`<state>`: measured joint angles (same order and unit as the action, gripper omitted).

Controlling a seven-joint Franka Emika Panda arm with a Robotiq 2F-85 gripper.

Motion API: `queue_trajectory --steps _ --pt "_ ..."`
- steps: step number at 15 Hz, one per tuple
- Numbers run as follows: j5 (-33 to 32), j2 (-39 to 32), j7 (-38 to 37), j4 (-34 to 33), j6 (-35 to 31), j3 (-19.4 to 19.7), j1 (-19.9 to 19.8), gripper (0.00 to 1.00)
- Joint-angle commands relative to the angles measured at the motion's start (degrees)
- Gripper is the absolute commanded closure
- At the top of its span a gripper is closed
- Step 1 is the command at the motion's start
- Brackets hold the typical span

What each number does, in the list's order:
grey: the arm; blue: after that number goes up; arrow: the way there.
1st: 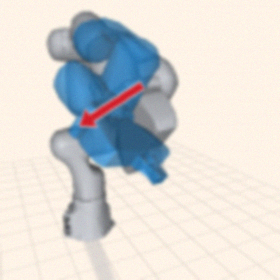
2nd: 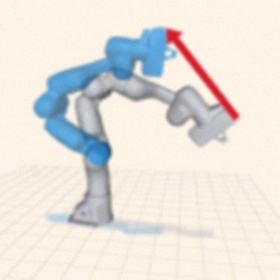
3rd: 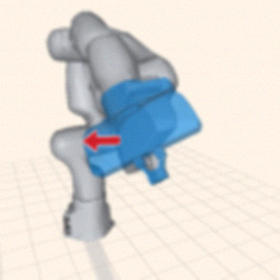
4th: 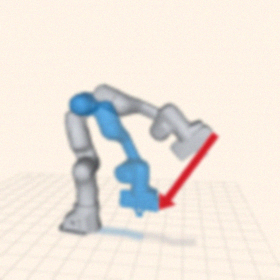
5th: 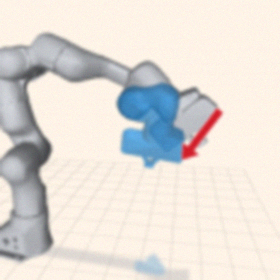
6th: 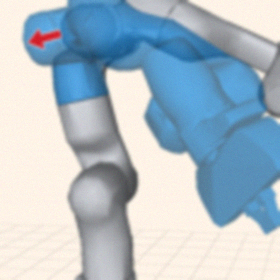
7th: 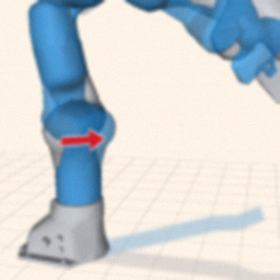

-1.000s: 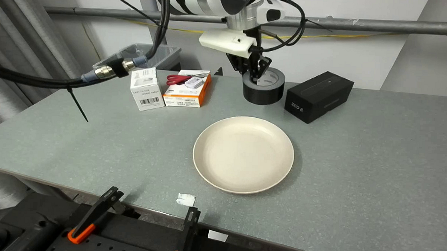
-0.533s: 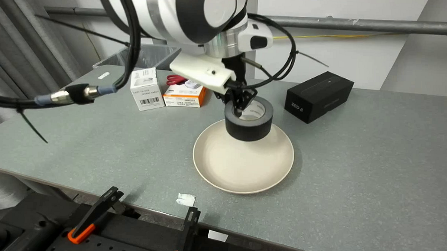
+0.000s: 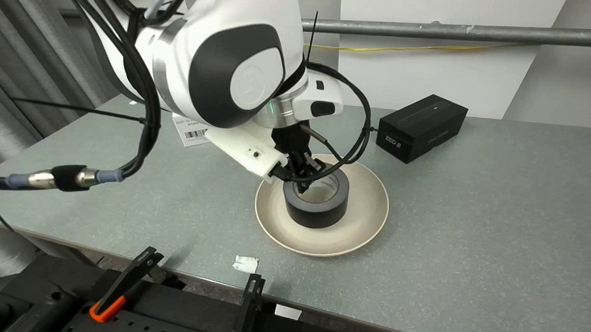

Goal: Put the masking tape on the plate

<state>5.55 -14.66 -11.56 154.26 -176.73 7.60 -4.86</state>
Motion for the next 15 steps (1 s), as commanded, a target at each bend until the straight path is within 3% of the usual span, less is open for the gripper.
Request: queue_trajectory --steps 1,4,5,7,12,15 --pt "3.18 -5.42 -2.46 -2.57 -6.25 0.12 0.8 0.94" --pt "4.81 -9.48 -3.16 -4.96 -8.98 -0.49 0.31 0.94" --pt "5.26 -10.34 -3.46 -5.66 -9.26 -0.68 0.06 0.49" --pt "5.61 -10.92 -3.2 -6.59 -9.02 -0.78 -0.38 0.43" --pt "5.64 -11.77 -2.25 -8.61 -7.68 -1.77 -2.9 0.03" --pt "5.58 -11.45 -2.03 -8.87 -6.95 -1.89 -4.21 0.0"
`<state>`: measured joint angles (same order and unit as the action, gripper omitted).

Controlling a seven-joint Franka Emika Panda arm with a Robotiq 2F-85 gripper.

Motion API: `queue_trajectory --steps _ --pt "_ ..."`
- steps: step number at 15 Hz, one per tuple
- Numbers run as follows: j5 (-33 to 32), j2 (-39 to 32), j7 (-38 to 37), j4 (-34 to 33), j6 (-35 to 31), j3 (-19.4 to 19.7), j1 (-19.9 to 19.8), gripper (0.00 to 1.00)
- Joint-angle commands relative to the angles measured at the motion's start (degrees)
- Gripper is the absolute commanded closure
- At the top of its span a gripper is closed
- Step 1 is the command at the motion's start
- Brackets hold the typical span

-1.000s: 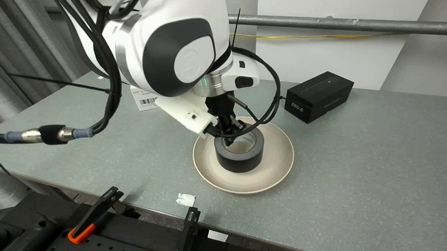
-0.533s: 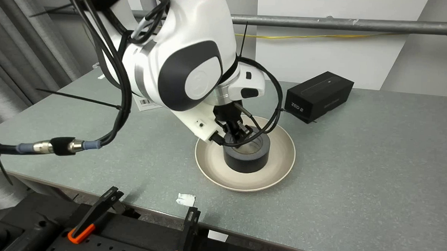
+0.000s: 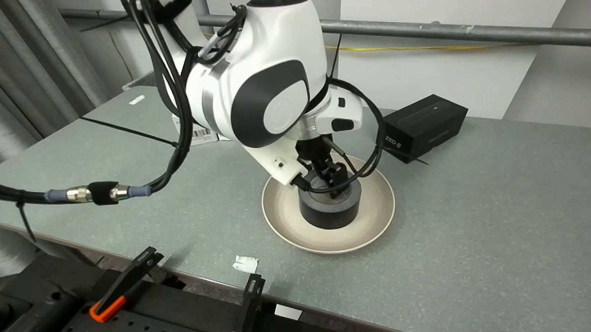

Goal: Put the masking tape on the plate

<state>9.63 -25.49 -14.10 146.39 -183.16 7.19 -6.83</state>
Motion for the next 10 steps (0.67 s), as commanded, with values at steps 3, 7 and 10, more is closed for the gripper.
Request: queue_trajectory --steps 3,7,10 --pt "1.13 1.18 1.46 0.09 0.01 -3.8 -5.34 0.0" --pt "-0.42 4.21 3.0 1.64 0.81 -11.73 -14.26 0.0" --pt "1.14 2.53 3.07 0.5 0.21 -11.59 -13.29 0.0"
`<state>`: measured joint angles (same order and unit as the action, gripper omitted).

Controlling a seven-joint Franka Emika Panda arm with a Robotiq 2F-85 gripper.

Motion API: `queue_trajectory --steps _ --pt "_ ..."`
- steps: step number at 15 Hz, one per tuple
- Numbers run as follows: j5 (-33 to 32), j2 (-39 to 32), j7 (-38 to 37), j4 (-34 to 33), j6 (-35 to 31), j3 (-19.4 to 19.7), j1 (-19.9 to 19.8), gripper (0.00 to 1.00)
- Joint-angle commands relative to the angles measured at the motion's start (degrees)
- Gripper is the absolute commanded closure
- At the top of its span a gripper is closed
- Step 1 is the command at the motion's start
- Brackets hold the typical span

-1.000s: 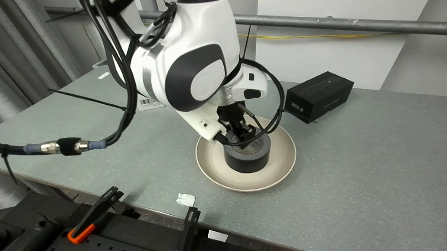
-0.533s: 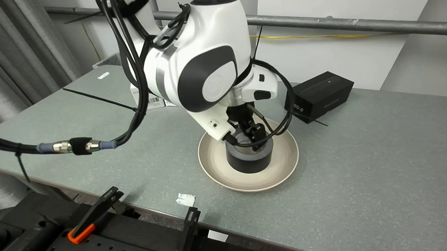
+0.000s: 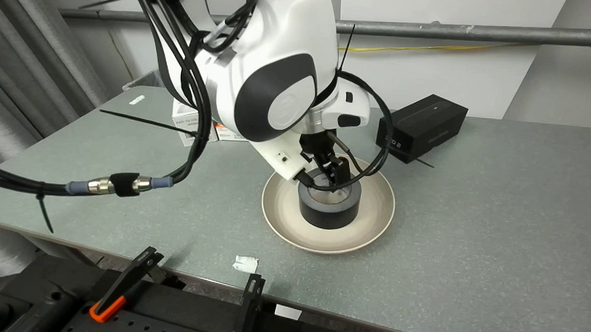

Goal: Put the masking tape on the plate

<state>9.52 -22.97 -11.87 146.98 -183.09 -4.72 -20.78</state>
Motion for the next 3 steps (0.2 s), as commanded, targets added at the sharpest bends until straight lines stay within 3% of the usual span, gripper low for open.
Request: queue_trajectory --steps 1,3 --pt "1.28 0.3 1.04 0.05 0.17 -0.44 -0.33 0.0" --pt "1.26 0.06 1.0 0.0 0.19 -0.04 0.03 0.0"
